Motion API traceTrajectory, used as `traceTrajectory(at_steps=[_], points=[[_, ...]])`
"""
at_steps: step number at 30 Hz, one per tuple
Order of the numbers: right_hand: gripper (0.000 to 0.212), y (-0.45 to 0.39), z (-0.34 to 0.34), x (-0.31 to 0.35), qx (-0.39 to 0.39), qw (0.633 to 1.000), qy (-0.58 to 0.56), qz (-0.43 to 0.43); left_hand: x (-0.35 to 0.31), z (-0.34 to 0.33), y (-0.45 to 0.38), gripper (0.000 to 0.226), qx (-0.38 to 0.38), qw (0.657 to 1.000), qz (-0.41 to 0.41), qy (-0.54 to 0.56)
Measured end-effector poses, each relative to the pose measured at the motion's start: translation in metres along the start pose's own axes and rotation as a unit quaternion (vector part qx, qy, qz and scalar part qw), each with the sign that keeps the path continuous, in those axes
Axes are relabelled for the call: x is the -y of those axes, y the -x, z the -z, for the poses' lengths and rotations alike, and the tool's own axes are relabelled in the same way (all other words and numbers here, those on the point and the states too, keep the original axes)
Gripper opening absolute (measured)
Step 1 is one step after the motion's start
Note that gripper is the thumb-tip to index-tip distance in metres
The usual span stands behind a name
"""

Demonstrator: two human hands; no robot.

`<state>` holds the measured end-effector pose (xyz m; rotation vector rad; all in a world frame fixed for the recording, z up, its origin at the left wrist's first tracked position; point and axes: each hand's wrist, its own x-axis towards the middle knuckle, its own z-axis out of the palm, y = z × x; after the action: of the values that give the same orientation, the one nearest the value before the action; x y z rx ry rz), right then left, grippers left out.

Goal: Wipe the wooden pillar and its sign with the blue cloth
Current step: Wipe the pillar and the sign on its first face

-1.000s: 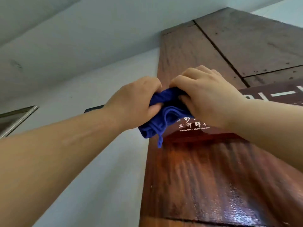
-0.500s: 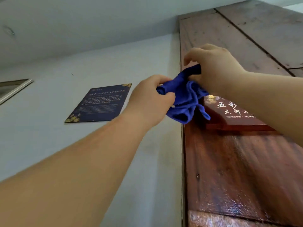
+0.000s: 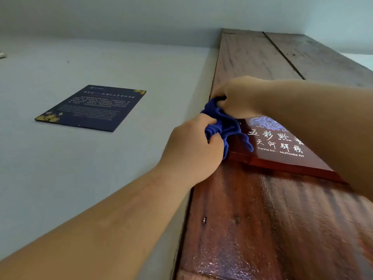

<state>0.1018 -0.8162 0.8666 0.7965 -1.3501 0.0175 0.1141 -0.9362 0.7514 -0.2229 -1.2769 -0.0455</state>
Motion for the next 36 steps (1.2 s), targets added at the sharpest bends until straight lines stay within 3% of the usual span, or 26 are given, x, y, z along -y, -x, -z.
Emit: traceTrajectory(at_steps=[4,12,27,31,36], points=[[0.037,0.009,0.006,0.018,0.031,0.999,0.028,0.019,0.004,0.003,0.018,0.012,-0.023,0.999,0.018,0.044],[0.024,0.041,-0.001,0.012,-0.004,0.994,-0.024,0.102,0.005,0.016,0.039,0.018,-0.016,0.999,-0.014,0.04],[0.037,-0.011,-0.02,-0.02,-0.175,0.981,-0.083,-0.016,0.014,-0.007,-0.051,0.01,-0.016,0.999,-0.016,-0.024],[0.039,-0.01,-0.019,-0.017,-0.135,0.988,-0.076,-0.012,0.015,-0.01,-0.045,0.009,-0.015,1.0,-0.004,-0.002],[0.035,0.006,-0.005,-0.007,-0.026,0.995,-0.092,0.019,0.013,0.005,-0.018,0.018,0.009,0.999,-0.04,-0.016]])
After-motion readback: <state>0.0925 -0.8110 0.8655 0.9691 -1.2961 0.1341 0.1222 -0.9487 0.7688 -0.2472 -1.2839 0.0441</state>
